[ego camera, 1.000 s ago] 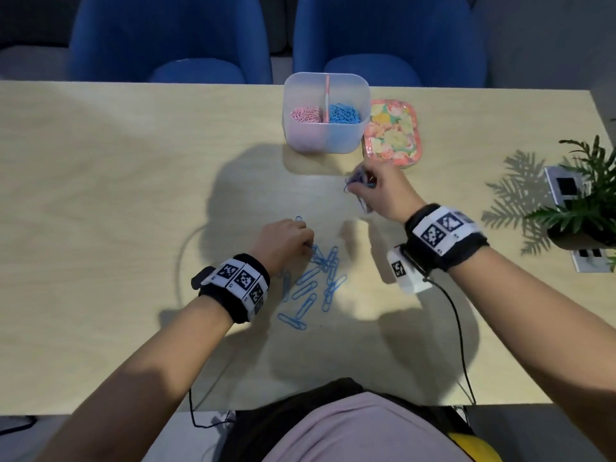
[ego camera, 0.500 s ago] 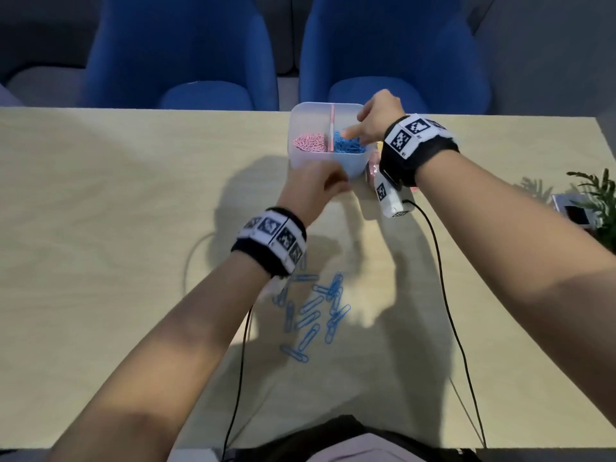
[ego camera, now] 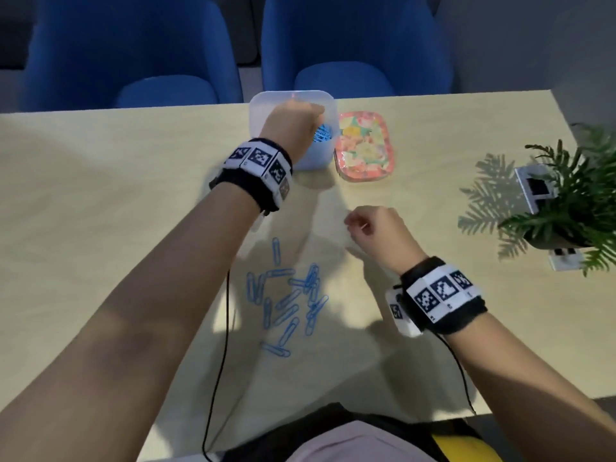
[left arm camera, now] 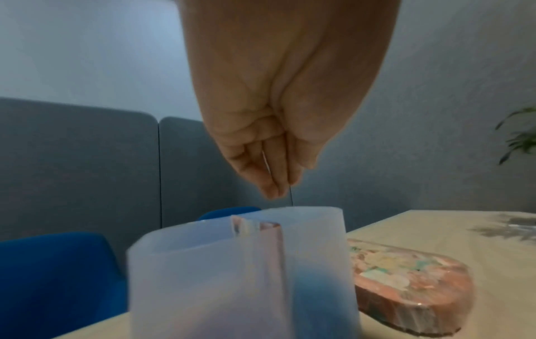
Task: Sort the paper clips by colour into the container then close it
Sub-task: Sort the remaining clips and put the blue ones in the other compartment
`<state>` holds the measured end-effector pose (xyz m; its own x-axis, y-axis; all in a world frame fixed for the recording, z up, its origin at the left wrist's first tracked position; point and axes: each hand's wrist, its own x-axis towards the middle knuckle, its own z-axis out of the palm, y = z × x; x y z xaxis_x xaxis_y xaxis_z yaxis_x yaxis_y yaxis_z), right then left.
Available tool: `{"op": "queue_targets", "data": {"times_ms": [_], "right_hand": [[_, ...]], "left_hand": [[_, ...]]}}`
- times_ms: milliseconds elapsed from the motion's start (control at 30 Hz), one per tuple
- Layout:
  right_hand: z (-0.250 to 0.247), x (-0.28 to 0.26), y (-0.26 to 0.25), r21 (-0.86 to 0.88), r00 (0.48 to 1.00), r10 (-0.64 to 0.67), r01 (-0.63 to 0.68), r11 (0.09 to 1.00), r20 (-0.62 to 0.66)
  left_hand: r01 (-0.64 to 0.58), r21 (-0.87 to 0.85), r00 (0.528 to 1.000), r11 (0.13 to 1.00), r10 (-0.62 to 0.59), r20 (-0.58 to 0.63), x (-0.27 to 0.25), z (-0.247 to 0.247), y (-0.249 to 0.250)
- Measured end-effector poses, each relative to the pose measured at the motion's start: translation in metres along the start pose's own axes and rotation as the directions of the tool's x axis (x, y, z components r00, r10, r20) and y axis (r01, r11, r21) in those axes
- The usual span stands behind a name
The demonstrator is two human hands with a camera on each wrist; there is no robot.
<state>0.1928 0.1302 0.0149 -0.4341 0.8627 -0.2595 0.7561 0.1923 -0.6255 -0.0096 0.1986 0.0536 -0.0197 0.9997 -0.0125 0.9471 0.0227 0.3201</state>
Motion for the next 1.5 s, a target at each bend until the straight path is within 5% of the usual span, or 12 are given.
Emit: {"op": "queue_targets", "data": {"times_ms": [100,267,467,733,933,1167,1233,1400,1500], "right_hand": [[0.016,-0.029,0.011,-0.056,0.980,-0.040,0.052,0.997,0.196],[0.038,-0.059,0.018,-0.127,0.938,-0.178,0.223,0.966,0.296],[0.064,-0.064,0.011,-0.157,0.929,-0.123,0.187,0.970,0.350],[0.090,-0.038,-0.012,-0.081,0.952,-0.161,0.188,0.979,0.261],[0.068,-0.007,-0.020,-0.231,0.934,-0.255,0.314,0.921,0.251],[0.083,0.007,-0.033,-0.437,0.733,-0.410,0.663,0.608,0.543],[0.085,-0.004,-0.025,-0.426,0.704,-0.397,0.688,0.588,0.589],[0.093,-0.043,0.000,-0.367,0.755,-0.413,0.625,0.689,0.510],[0.100,-0.055,0.008,-0.405,0.807,-0.533,0.589,0.699,0.254]], "left_hand": [[-0.009,-0.131,0.992,0.991,-0.008,-0.128,-0.059,0.005,-0.017],[0.085,-0.140,0.995,0.987,-0.076,0.066,-0.178,0.052,-0.051],[0.157,-0.073,0.961,0.985,-0.136,0.240,-0.251,0.072,-0.050],[0.171,-0.233,0.973,0.957,-0.128,0.190,-0.240,0.090,-0.030],[0.210,-0.277,0.968,0.938,-0.158,0.196,-0.230,0.074,-0.040],[0.222,-0.097,0.947,0.970,-0.192,0.256,-0.243,0.080,-0.029],[0.212,-0.116,0.949,0.970,-0.176,0.260,-0.243,0.083,-0.026],[0.179,-0.143,0.966,0.973,-0.146,0.215,-0.241,0.088,-0.023],[0.153,-0.147,0.974,0.977,-0.124,0.189,-0.234,0.092,-0.016]]}}
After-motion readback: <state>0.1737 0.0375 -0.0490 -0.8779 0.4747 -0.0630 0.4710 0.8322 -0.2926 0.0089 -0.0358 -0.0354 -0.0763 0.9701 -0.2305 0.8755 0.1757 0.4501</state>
